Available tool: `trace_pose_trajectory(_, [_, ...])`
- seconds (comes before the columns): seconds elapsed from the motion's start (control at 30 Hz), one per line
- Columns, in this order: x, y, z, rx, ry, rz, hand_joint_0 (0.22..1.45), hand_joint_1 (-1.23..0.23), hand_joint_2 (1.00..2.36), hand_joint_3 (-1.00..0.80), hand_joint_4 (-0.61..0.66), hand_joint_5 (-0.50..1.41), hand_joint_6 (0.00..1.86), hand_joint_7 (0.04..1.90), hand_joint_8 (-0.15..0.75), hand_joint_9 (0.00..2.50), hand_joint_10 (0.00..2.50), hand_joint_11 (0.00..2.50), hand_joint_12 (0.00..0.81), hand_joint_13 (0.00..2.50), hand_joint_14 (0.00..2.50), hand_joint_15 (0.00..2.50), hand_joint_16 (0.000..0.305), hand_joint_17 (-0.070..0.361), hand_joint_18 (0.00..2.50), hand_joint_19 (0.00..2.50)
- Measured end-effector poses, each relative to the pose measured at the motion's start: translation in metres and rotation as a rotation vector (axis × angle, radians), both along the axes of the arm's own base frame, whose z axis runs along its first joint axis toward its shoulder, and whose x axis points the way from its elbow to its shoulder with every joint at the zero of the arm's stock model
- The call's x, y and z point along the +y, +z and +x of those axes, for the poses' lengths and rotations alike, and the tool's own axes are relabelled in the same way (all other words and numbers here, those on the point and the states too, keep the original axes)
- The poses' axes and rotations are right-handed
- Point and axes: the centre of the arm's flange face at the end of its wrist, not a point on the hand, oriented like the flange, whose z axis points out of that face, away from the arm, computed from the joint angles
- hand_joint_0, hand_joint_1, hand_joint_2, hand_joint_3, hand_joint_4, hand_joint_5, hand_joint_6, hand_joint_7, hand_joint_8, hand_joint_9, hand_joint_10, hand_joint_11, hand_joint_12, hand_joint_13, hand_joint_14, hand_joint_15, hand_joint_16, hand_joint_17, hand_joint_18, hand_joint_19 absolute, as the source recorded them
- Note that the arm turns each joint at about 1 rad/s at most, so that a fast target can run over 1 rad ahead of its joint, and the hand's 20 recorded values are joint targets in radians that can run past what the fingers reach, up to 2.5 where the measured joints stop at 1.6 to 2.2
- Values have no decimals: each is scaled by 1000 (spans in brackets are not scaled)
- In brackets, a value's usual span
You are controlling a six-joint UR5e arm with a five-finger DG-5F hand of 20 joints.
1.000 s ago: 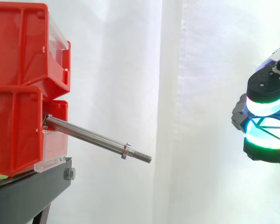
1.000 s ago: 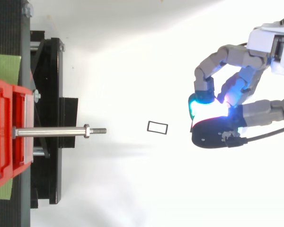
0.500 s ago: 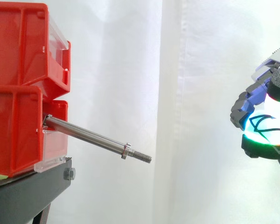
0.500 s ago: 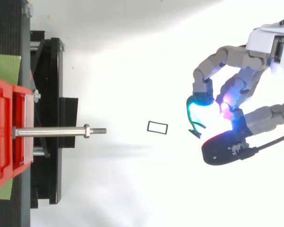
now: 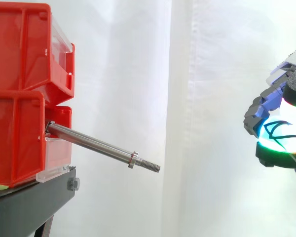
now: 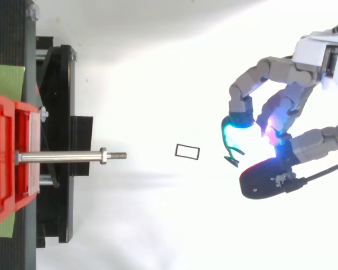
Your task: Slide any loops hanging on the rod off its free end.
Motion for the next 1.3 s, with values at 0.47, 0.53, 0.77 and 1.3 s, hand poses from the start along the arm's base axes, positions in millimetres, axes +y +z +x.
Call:
trace_pose_trajectory(0.47, [1,0,0,0,0,1,575,-646,1015,-287,49,-113,912,1039,280,1240,31,1005,358,879,20,556,49,111,897,592])
trace_pose_trajectory(0.53, [1,0,0,1,1,0,590,-731,1014,-150,40,-98,910,1051,320,1288,28,988,392,926,18,537,56,127,989,535])
trace_pose_trajectory(0.77, [2,0,0,0,-2,5,635,-834,1015,-21,-63,-100,922,1103,315,1324,31,1026,374,966,19,524,54,121,1030,511])
trace_pose_trajectory(1.3, [4,0,0,-2,-1,11,588,-733,1014,-136,-14,-96,899,1071,297,1274,29,813,377,919,16,460,55,124,1015,515])
